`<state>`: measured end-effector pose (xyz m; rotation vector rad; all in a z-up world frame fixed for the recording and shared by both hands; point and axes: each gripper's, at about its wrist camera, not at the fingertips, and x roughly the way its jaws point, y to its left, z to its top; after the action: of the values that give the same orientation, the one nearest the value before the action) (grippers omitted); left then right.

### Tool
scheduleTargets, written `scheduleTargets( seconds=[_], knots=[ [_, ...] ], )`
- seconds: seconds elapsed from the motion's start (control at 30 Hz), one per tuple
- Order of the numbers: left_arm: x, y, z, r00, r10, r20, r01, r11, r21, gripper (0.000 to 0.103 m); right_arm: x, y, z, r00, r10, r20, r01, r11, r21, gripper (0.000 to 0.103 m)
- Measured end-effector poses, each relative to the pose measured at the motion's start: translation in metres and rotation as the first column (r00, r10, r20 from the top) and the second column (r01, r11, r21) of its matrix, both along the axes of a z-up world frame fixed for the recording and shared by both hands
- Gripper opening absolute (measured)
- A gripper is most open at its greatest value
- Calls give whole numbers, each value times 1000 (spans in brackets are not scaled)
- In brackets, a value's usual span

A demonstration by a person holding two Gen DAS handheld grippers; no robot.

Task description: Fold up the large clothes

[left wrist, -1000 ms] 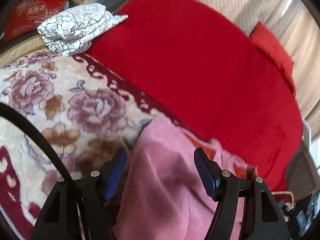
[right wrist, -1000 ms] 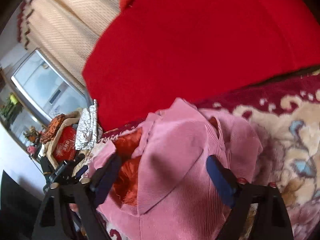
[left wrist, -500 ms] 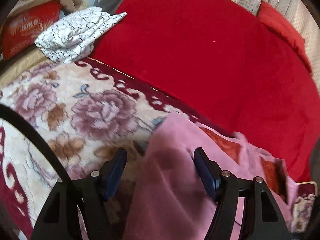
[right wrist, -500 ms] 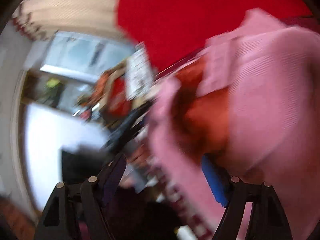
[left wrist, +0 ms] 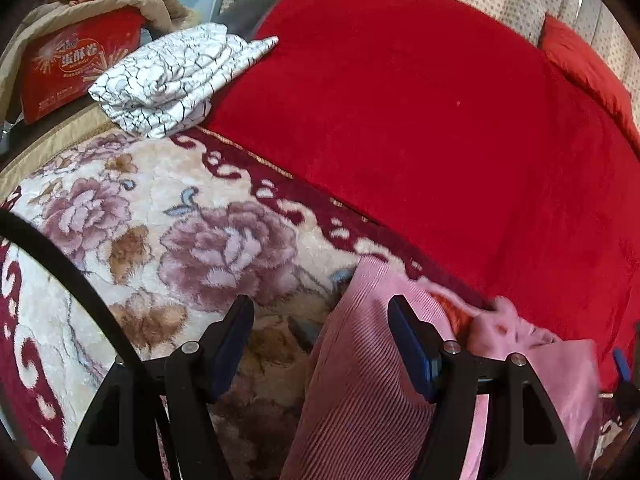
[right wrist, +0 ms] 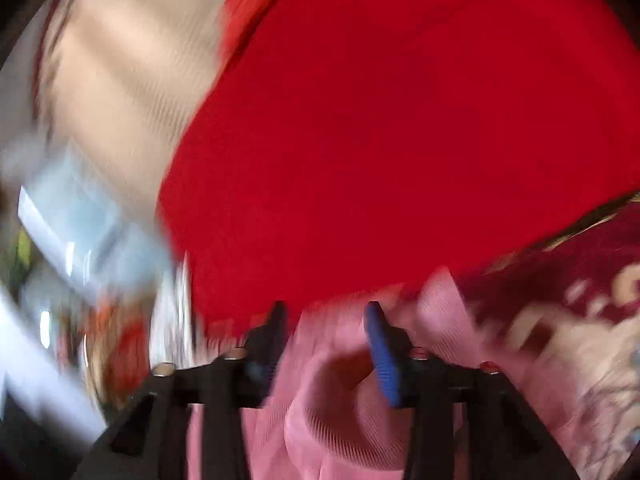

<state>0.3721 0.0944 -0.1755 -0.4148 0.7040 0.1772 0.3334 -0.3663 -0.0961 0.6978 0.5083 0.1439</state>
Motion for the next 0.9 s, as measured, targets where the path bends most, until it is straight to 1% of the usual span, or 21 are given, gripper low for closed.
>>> scheduleTargets(
  seconds=[0.03,0.07,0.13,0.17,0.2,0.27,0.3,0.33,0.37,0.4,0.47,0.53,0.57,0.63,0.67,0.73,0.77,0.8,0.83,0.87,0.9],
  knots=[
    [-2,-1,4,1000,-3,21,3,1000,-3,70,-4,-9,3,1000,-13,19,12,999,45,66],
    [-4,-3,9,999,-9,47,10,1000,-3,70,-10,-15,6,999,3,34,-5,998,65,66],
    [-8,-9,19,996,-21,89,20,1000,14,70,-23,-8,10,999,47,17,-47,999,-16,66],
    [-10,-13,23,994,-29,109,26,999,28,70,-27,-2,8,997,78,-16,-79,995,-61,66],
    [-11,-17,26,992,-38,119,34,999,39,70,-30,8,5,992,95,-88,-106,986,-132,66],
    [-9,-21,24,995,-40,88,34,997,64,71,-39,8,3,987,39,-153,-76,967,-244,66],
    [-6,-20,20,998,-27,56,23,997,76,71,-43,6,2,987,-10,-162,-40,954,-298,73],
    [-2,-18,13,1000,-8,6,8,996,84,71,-43,3,1,984,-42,-171,-16,947,-321,79],
    [0,-15,7,1000,5,-25,-3,997,77,71,-41,3,-2,979,-57,-197,-9,947,-322,86],
    [2,-10,1,999,19,-50,-16,998,61,71,-36,0,-8,970,-64,-235,-13,950,-313,86],
    [5,0,-7,995,40,-88,-39,999,12,71,-28,0,-20,964,-63,-258,-16,956,-293,86],
    [7,5,-12,995,26,-94,-28,999,-25,71,-8,7,-34,948,-33,-316,-64,954,-292,86],
    [9,5,-14,995,24,-97,-26,999,-25,71,1,11,-40,938,-27,-346,-83,951,-298,80],
    [13,4,-17,995,25,-97,-26,1000,-1,71,13,29,-52,931,22,-363,-155,927,-342,24],
    [15,4,-19,994,25,-102,-24,1000,11,71,18,39,-58,916,23,-401,-191,902,-387,11],
    [18,4,-23,993,27,-113,-26,1000,8,71,12,46,-57,921,-16,-390,-177,873,-454,9],
    [18,5,-23,994,33,-107,-33,999,1,71,6,49,-55,925,-45,-377,-161,851,-499,9],
    [18,7,-22,995,39,-96,-39,999,-4,71,-1,51,-54,927,-80,-366,-147,820,-553,9],
    [17,9,-20,996,47,-80,-48,999,-11,71,-8,50,-56,929,-96,-358,-139,806,-576,8],
    [16,9,-18,996,52,-67,-54,998,-18,71,-15,45,-63,924,-118,-365,-126,805,-580,8],
    [12,10,-13,998,60,-36,-61,998,-27,71,-18,39,-71,919,-127,-373,-117,815,-567,8]
  ],
)
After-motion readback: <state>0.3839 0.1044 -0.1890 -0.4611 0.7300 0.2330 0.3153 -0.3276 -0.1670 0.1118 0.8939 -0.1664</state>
